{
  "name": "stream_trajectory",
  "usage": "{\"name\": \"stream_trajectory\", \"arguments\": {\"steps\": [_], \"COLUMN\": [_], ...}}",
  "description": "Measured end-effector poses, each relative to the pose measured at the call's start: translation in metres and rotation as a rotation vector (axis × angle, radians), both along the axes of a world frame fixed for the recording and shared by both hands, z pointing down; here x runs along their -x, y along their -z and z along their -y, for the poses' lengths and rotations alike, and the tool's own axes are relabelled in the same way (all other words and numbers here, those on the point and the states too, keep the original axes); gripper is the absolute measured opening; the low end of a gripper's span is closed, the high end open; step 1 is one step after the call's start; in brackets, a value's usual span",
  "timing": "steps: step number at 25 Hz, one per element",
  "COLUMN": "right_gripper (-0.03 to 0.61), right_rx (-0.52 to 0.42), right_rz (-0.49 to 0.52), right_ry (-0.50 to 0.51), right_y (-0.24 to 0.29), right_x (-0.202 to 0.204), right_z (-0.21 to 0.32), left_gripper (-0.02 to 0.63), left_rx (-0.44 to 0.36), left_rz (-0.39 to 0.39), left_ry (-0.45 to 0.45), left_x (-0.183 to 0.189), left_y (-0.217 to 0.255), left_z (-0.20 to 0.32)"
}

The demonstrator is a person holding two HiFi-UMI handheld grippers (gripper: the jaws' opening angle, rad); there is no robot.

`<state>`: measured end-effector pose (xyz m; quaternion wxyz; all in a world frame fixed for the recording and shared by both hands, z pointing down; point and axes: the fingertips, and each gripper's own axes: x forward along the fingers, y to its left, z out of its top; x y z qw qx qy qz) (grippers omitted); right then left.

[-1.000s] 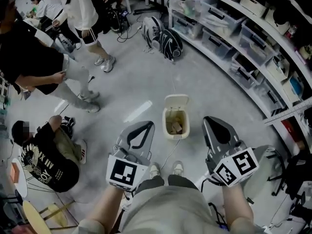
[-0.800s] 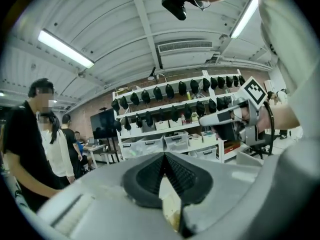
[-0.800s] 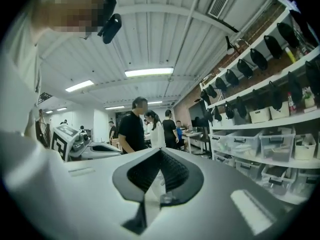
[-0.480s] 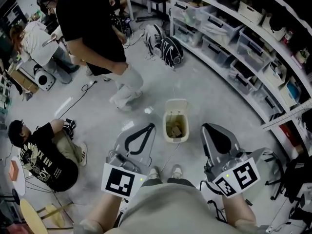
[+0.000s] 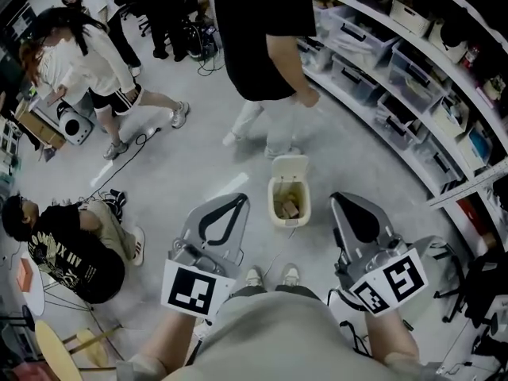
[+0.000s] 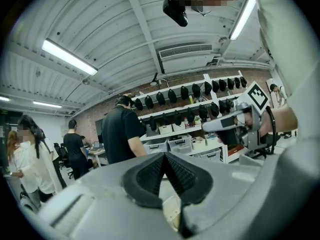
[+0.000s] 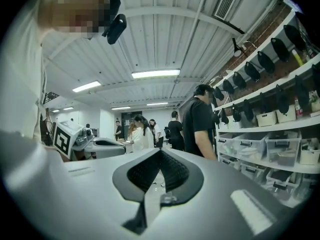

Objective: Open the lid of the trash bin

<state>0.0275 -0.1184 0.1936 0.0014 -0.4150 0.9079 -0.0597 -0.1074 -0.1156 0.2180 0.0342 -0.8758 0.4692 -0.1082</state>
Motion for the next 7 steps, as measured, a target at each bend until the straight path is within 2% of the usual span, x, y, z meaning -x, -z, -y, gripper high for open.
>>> {"name": "stream_trajectory", "arguments": {"steps": [7], "right_gripper": [0.003], "right_rx": [-0.016], "right_rz": [-0.003], "right_ry": [0.024], "right_y": [0.005], "right_x": [0.008], "right_z": [-0.0053], "left_gripper": [0.003], "left_rx": [0.001], "left_rz": [0.007], "left_ry": [0.003], "left_x": [0.0031], "left_y": [-0.0034], "left_z": [0.0013]}}
